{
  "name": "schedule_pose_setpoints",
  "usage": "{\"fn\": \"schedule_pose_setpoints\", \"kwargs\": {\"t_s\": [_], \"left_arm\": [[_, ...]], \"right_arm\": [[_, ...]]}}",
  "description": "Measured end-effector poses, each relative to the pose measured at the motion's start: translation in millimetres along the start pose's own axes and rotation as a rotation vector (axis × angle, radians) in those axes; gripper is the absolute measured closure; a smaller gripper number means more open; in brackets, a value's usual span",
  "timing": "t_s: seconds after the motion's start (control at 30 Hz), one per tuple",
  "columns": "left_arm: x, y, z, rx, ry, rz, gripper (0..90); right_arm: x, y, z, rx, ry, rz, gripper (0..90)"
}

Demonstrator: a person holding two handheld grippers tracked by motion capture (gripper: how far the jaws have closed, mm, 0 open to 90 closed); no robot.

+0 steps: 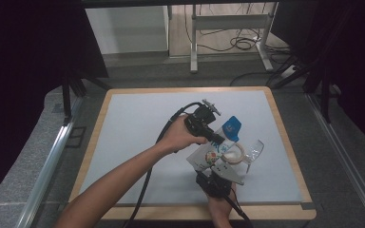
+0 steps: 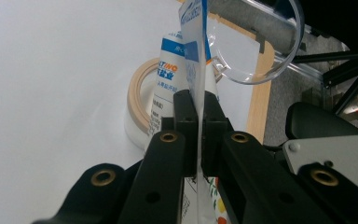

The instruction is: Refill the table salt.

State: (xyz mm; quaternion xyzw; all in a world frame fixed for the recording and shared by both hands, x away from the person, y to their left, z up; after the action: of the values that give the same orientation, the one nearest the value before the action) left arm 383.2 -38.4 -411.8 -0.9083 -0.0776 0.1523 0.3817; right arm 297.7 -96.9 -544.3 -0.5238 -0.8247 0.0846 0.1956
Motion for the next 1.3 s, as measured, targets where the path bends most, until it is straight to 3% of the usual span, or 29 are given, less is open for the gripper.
{"fn": "schedule_pose_setpoints", "kwargs": {"t_s": [0.37, 0.7, 0.97, 1.3], "left_arm": [[1.6, -11.2, 8.4, -0.035, -0.003, -0.001, 89.2], [8.1, -24.8, 17.6, -0.109, -0.024, -0.037, 89.4], [31.0, -48.2, 38.8, -0.177, -0.071, -0.104, 89.7], [66.7, -73.5, 79.5, -0.249, -0.157, -0.193, 89.7]], "right_arm": [[-5.5, 0.8, 2.1, 0.021, 0.005, 0.011, 50.8], [-1.4, 0.3, 2.3, 0.024, -0.039, -0.004, 48.0], [9.5, 1.5, 8.3, 0.076, -0.085, -0.066, 41.1], [3.5, 0.4, 6.3, 0.081, -0.060, -0.074, 41.0]]}}
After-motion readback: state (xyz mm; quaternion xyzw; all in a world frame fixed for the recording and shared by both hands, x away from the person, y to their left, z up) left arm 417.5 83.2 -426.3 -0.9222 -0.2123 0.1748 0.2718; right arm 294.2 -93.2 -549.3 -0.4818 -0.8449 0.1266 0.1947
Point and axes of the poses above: each handheld gripper's, and its own axes: y roughly forward along the jaws, z roughly out of its underside, x roughly to its left, the point moved 5 cm from there along y, roughly forward along the jaws, and after that the axes turned 6 degrees about y, right-handed, at the moved point
